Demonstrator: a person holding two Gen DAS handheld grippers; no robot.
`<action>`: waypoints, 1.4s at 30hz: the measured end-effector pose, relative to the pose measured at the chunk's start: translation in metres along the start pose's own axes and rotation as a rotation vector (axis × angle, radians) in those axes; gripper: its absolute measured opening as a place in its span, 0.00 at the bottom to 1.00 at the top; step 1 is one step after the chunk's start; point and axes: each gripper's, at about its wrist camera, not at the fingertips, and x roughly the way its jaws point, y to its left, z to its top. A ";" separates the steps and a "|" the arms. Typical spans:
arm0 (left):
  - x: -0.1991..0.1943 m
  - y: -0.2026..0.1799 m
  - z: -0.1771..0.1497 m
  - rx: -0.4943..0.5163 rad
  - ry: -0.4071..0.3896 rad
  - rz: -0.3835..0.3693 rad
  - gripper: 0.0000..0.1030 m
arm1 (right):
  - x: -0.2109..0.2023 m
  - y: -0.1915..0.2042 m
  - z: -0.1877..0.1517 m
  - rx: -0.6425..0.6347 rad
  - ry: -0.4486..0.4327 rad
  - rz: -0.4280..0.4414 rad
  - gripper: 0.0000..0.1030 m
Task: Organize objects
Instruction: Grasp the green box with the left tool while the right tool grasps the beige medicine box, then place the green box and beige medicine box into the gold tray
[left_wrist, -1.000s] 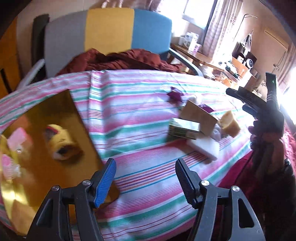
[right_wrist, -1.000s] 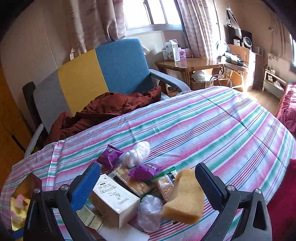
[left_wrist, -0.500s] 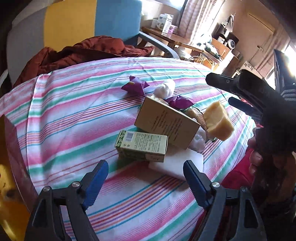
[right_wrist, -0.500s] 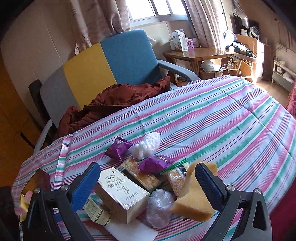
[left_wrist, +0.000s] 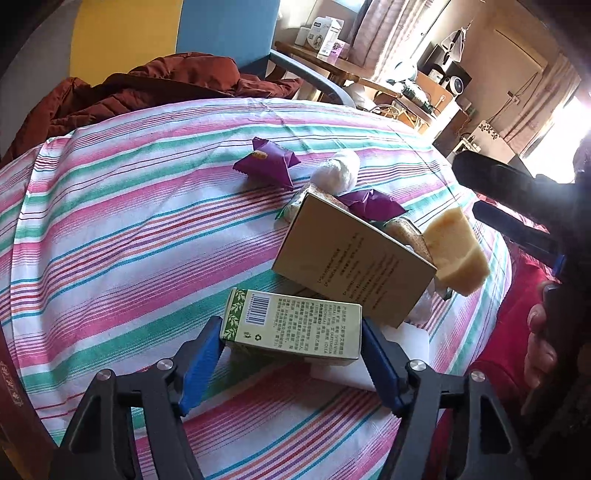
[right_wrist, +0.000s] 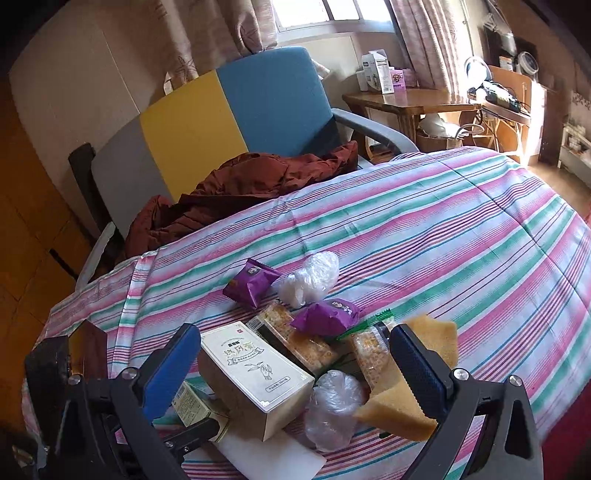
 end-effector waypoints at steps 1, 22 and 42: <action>-0.002 0.000 -0.002 -0.002 -0.005 0.000 0.71 | 0.002 0.003 -0.001 -0.016 0.013 0.006 1.00; -0.101 0.006 -0.067 -0.051 -0.119 -0.019 0.72 | 0.100 0.061 -0.012 -0.463 0.467 0.087 0.79; -0.160 0.036 -0.101 -0.152 -0.225 0.034 0.72 | 0.016 0.116 -0.023 -0.496 0.249 0.129 0.52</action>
